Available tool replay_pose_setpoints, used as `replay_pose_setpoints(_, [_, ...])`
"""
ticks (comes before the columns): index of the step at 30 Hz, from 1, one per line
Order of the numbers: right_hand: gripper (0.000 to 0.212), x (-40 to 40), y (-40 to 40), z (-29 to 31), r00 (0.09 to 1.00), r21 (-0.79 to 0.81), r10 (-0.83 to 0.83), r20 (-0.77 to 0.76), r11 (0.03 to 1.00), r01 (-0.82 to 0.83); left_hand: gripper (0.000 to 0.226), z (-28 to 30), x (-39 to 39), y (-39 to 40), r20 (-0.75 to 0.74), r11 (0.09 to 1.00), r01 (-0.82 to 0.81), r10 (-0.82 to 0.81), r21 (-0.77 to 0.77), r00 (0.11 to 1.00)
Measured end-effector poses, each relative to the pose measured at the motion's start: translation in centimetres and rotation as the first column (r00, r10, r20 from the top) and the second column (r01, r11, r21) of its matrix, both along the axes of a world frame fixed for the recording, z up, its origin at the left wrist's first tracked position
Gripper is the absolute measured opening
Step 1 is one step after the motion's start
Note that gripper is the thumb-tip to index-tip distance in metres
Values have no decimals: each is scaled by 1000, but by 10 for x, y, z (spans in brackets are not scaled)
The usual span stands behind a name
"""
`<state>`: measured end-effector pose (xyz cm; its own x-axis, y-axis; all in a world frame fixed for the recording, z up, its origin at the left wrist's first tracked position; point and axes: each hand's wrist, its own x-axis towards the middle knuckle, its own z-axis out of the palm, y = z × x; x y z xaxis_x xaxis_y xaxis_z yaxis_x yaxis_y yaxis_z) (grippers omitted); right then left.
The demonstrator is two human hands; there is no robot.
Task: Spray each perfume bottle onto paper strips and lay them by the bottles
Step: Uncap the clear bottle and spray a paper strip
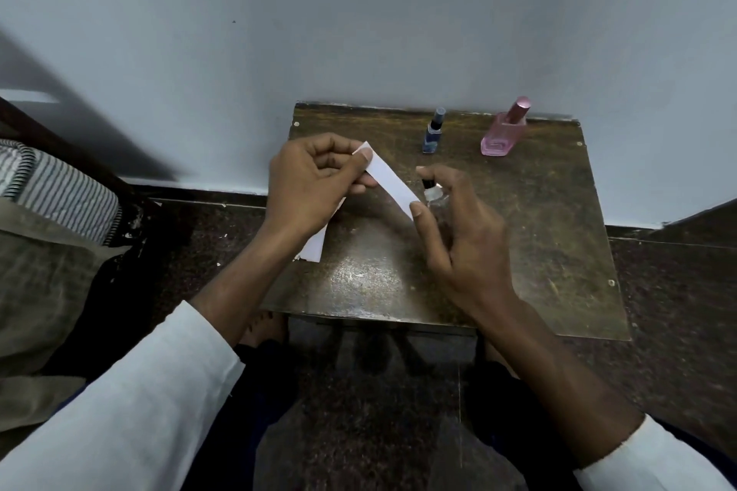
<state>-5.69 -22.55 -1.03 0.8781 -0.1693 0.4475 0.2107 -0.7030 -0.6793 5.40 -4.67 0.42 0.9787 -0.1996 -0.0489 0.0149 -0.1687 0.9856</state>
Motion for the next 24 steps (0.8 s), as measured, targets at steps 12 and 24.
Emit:
replay_pose_setpoints(12, [25, 12, 0, 1, 996, -2, 28, 89, 1000, -28, 17, 7, -3, 0, -13, 1000, 25, -25, -12, 1000])
replay_pose_setpoints(24, [25, 13, -1, 4, 995, 4, -16, 99, 1000, 16, 17, 7, -3, 1, -4, 997, 68, -68, -21, 998])
